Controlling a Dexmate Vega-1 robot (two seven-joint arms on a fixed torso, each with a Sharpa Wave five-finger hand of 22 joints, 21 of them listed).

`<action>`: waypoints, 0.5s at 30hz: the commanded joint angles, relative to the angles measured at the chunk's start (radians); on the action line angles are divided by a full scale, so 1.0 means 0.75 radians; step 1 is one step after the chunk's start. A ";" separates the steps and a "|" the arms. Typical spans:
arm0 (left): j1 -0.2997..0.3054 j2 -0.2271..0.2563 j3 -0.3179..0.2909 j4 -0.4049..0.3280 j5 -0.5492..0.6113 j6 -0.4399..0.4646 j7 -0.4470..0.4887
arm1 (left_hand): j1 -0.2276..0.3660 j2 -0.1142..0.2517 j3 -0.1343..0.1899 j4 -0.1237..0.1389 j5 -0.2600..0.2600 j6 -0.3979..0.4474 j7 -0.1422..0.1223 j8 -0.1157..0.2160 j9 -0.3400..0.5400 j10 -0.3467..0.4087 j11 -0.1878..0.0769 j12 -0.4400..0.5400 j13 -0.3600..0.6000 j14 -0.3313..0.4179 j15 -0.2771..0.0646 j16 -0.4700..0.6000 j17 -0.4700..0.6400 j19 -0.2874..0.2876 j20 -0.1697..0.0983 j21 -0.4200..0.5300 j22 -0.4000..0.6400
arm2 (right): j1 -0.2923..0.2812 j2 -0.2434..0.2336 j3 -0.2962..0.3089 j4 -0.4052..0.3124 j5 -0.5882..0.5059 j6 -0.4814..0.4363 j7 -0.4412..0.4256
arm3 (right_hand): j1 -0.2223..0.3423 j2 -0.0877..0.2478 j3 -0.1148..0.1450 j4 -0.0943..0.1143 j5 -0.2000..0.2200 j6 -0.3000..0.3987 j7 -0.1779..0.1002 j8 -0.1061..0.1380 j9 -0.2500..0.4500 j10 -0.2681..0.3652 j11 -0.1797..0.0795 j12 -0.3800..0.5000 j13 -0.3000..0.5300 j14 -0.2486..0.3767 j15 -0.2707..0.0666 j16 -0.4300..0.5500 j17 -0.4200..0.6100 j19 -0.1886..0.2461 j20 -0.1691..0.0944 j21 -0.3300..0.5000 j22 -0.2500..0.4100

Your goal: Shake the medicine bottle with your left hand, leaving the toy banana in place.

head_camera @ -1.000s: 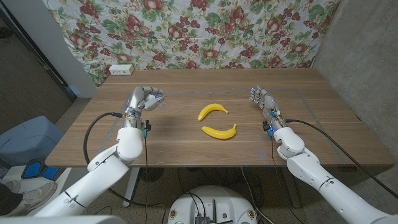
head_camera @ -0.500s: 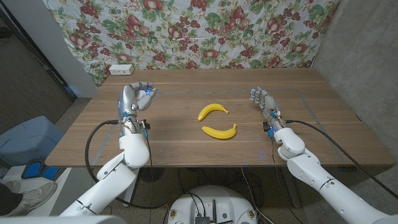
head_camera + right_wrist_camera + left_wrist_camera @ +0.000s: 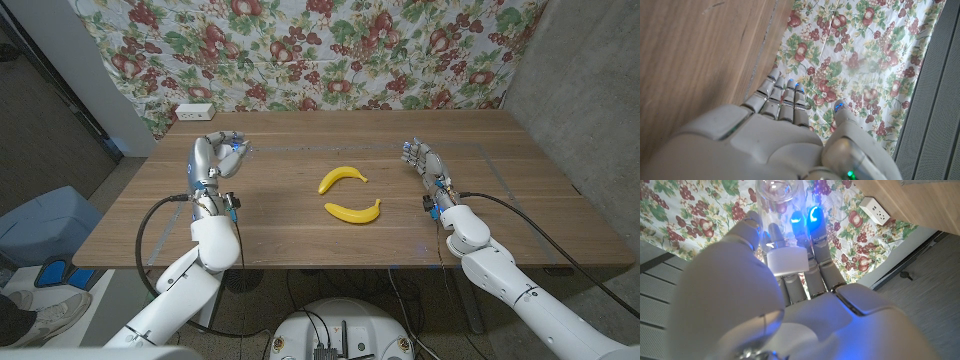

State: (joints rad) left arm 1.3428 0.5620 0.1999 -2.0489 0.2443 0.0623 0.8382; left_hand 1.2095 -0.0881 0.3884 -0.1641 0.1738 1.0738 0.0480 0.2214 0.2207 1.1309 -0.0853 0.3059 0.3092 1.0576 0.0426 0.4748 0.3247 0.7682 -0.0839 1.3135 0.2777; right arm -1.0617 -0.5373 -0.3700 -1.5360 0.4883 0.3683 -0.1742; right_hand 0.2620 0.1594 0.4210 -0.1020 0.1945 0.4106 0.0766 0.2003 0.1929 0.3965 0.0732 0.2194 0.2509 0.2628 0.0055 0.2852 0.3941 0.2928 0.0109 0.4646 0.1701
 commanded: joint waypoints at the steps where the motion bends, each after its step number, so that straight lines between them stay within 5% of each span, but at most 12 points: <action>1: 0.006 0.126 -0.043 -0.106 -0.152 0.174 -0.346 | 0.218 0.209 0.007 -0.005 0.007 0.010 -0.001 -0.005 0.006 0.011 -0.001 -0.009 0.004 0.313 -0.371 0.005 0.248 -0.008 -0.162 0.009 -0.004 | 0.005 0.005 -0.001 0.001 -0.004 -0.004 -0.007 | -0.010 -0.002 0.003 -0.009 -0.005 0.004 0.005 0.003 0.004 0.008 -0.001 0.004 0.001 0.009 -0.006 -0.002 0.003 0.008 -0.001 -0.002 0.006; 15: -0.044 0.282 -0.037 -0.164 -0.299 0.328 -0.582 | 0.219 0.209 0.009 -0.005 0.007 0.013 0.002 -0.005 0.006 0.012 -0.001 -0.013 0.003 0.315 -0.371 0.002 0.250 -0.012 -0.161 0.018 -0.017 | 0.008 0.007 -0.003 0.012 0.000 -0.005 -0.003 | -0.011 -0.003 0.003 -0.009 -0.005 0.004 0.004 0.003 0.004 0.008 0.000 0.004 0.001 0.008 -0.002 -0.003 0.002 0.009 -0.001 -0.007 0.006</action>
State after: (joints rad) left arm 1.3335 0.6906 0.1712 -2.1336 0.0981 0.2226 0.5276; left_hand 1.2095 -0.0881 0.3905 -0.1662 0.1737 1.0738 0.0480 0.2214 0.2206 1.1307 -0.0852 0.2979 0.3091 1.0613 0.0463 0.4689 0.3252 0.7646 -0.0799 1.3209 0.2646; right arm -1.0572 -0.5339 -0.3712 -1.5335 0.4859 0.3651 -0.1775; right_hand 0.2621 0.1594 0.4210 -0.1020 0.1944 0.4106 0.0766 0.2003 0.1928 0.3965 0.0732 0.2194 0.2509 0.2628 0.0055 0.2852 0.3942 0.2927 0.0109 0.4646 0.1701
